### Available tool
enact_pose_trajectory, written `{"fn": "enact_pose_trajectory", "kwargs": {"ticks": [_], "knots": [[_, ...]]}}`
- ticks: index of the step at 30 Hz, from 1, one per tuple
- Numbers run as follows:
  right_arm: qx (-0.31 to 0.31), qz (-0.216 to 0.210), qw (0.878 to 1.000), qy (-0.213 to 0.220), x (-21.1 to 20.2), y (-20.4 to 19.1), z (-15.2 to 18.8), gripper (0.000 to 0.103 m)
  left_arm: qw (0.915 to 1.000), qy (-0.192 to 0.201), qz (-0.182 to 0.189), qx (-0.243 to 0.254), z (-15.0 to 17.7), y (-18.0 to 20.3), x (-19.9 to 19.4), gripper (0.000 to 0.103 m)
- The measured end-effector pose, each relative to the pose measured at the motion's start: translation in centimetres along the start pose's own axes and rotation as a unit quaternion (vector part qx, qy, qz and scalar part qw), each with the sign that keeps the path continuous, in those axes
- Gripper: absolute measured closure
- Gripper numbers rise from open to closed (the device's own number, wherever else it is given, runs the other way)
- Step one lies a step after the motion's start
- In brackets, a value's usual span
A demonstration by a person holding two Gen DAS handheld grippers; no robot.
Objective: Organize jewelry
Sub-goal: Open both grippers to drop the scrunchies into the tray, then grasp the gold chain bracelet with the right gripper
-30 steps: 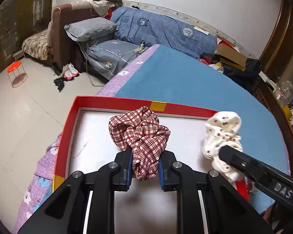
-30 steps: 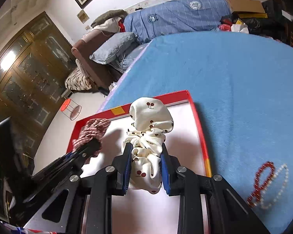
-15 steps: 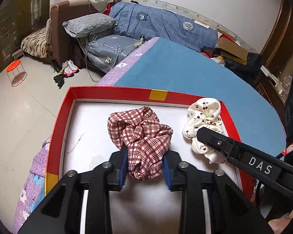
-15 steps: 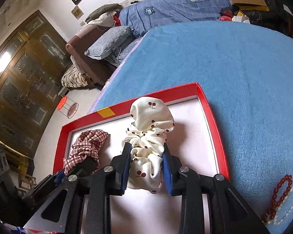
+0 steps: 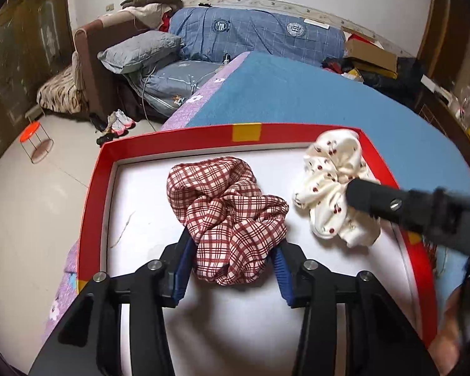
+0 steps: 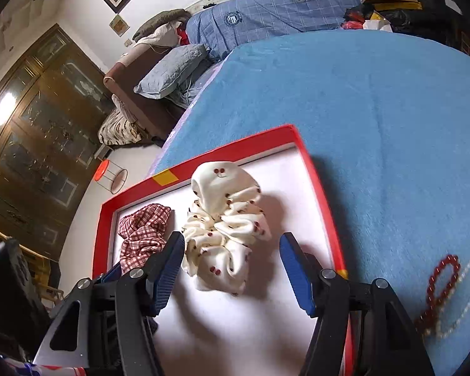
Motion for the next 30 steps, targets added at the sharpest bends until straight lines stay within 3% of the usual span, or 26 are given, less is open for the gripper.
{"fn": "enact_pose_trajectory", "kwargs": {"ticks": [9,17,21,30], "knots": [[-0.012,-0.03,0.999,0.012,-4.8,-0.3,2.4,0.035,1.0,0.001,0.005,0.006,4.8,-2.0,-3.9,0.058],[-0.059,-0.044,0.996,0.04,-11.4,-0.5,6.6,0.035,0.9975,0.007,0.036,0.06,7.0,-2.9,-6.4,0.058],[-0.064,-0.043,0.995,0.066,-14.9,0.9,8.2,0.035,0.9946,0.048,0.032,0.087,6.8,-1.2,-9.6,0.052],[-0.037,-0.028,0.993,0.111,-20.1,5.6,11.7,0.034,0.9834,0.093,0.091,0.127,8.8,6.8,-16.6,0.049]]}}
Point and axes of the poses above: each gripper's, at about its wrist camera, not at the fingertips, and x roughly the way its jaws point, y to its right, z to its underside, the point moved 10 cm from there along x, roughly the way its jaws point, and after that the axes turned 5 degrees about x, right-handed, at the moved point
